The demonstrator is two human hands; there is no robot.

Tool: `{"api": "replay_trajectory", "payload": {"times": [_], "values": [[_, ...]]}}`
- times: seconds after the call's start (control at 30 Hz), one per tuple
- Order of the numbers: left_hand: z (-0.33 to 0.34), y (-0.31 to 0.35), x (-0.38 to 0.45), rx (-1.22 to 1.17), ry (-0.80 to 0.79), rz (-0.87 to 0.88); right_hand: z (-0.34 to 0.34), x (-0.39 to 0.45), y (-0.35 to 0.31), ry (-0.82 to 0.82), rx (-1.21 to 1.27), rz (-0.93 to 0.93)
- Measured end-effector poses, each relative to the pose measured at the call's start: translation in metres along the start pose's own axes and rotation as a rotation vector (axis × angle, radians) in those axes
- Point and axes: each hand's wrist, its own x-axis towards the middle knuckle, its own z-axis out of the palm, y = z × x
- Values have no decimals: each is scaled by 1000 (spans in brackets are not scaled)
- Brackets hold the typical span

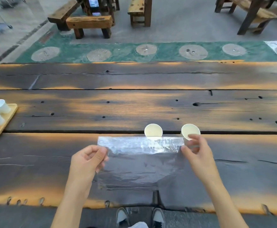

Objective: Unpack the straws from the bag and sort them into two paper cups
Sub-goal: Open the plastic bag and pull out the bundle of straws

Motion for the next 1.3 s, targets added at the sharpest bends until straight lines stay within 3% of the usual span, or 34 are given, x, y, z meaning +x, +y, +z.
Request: {"api": "replay_trajectory", "payload": {"times": [0.07,0.1,0.2,0.27,0.43,0.93,1.3], "values": [[6,8,-6,9,-39,6,2,-6,-19,135,-209,-258],[8,12,-9,13,-61,7,6,-10,-32,121,-217,-387],[16,22,-15,23,-148,28,28,-26,-69,-99,-267,-685],[18,27,-16,41,-200,52,47,-32,-89,-280,-280,-766],[14,38,-16,36,-278,113,77,-28,-117,-498,-147,-669],[13,42,-4,-53,-285,191,84,-31,-133,-494,-88,-571],[14,42,2,-13,-326,213,97,-29,-131,-392,-99,-585]]}}
